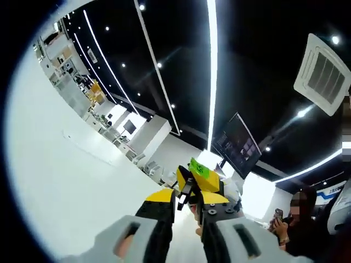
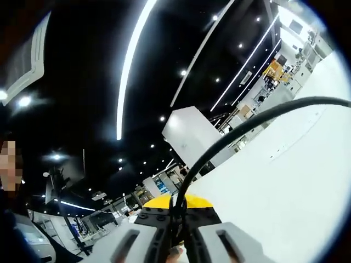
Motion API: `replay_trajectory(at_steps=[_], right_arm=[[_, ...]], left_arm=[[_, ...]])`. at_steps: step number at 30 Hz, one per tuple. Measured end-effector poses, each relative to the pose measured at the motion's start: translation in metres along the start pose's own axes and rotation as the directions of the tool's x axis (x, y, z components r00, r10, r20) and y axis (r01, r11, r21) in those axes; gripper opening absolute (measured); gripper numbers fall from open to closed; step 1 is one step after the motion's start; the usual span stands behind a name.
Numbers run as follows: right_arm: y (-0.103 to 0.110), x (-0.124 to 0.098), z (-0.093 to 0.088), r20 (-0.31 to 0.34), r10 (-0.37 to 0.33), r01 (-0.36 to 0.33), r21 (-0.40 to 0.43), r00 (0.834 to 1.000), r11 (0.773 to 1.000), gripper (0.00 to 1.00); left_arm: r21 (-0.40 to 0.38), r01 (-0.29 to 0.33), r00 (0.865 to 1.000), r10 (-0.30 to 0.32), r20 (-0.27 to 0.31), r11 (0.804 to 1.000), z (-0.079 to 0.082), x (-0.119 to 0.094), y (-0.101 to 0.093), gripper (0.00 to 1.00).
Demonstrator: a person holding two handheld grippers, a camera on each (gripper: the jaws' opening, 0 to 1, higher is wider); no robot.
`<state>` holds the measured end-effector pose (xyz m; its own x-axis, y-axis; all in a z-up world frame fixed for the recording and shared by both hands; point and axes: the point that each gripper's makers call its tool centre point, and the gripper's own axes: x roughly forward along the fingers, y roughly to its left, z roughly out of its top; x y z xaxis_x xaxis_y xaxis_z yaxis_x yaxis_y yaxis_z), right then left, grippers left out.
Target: Find the data cable on the table. Grasp the USB connector end of the cable and insert it into the USB port on the table
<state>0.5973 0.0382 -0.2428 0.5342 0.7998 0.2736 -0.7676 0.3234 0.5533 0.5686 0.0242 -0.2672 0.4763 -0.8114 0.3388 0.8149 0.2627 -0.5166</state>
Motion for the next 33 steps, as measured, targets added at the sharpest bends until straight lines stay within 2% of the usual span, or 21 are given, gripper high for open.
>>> replay_trajectory(at_steps=[4, 7, 11, 13, 14, 15, 19, 21, 23, 28, 31, 33], right_arm=[[-0.002, -0.001, 0.001, 0.005, -0.009, 0.009, 0.0, 1.0, 1.0, 0.08], [-0.003, -0.002, 0.001, 0.01, -0.024, 0.024, -0.009, 1.0, 1.0, 0.08], [-0.009, -0.002, 0.004, 0.017, -0.046, 0.046, -0.031, 0.999, 0.998, 0.08], [-0.011, -0.002, 0.005, 0.017, -0.055, 0.055, -0.046, 0.998, 0.997, 0.08], [-0.016, -0.018, 0.016, 0.034, -0.048, 0.049, -0.038, 0.998, 0.998, 0.08], [-0.019, -0.027, 0.018, 0.032, -0.053, 0.055, -0.043, 0.998, 0.998, 0.08], [-0.034, -0.04, 0.03, 0.032, -0.08, 0.081, -0.04, 0.996, 0.996, 0.08], [-0.036, -0.047, 0.031, 0.025, -0.094, 0.096, -0.053, 0.995, 0.994, 0.08], [-0.04, -0.052, 0.034, 0.019, -0.106, 0.107, -0.062, 0.994, 0.992, 0.08], [-0.053, -0.057, 0.037, 0.003, -0.133, 0.133, -0.063, 0.991, 0.989, 0.08], [-0.063, -0.062, 0.037, -0.016, -0.163, 0.161, -0.09, 0.986, 0.983, 0.08], [-0.07, -0.064, 0.039, -0.02, -0.179, 0.176, -0.104, 0.984, 0.979, 0.08]], left_arm=[[0.108, 0.009, 0.996, 0.0, -0.085, 0.994, -0.016, 0.003, -0.006, 0.24], [0.168, 0.006, 0.991, 0.017, -0.132, 0.986, -0.021, 0.004, 0.003, 0.29], [0.249, -0.021, 0.979, 0.071, -0.193, 0.968, -0.03, 0.006, 0.018, 0.35], [0.269, -0.033, 0.975, 0.091, -0.204, 0.963, -0.031, 0.009, 0.025, 0.35], [0.272, -0.037, 0.974, 0.095, -0.204, 0.961, -0.03, 0.01, 0.028, 0.35], [0.276, -0.04, 0.974, 0.099, -0.205, 0.96, -0.03, 0.011, 0.031, 0.35], [0.292, -0.09, 0.964, 0.157, -0.214, 0.952, -0.031, 0.013, 0.052, 0.37], [0.289, -0.101, 0.962, 0.167, -0.214, 0.952, -0.032, 0.014, 0.058, 0.35], [0.307, -0.107, 0.96, 0.179, -0.216, 0.946, -0.032, 0.017, 0.062, 0.37], [0.385, -0.076, 0.947, 0.187, -0.261, 0.92, -0.039, 0.029, 0.068, 0.43], [0.417, -0.054, 0.946, 0.18, -0.27, 0.908, -0.043, 0.04, 0.073, 0.44], [0.43, -0.045, 0.953, 0.168, -0.253, 0.902, -0.043, 0.046, 0.078, 0.44]])
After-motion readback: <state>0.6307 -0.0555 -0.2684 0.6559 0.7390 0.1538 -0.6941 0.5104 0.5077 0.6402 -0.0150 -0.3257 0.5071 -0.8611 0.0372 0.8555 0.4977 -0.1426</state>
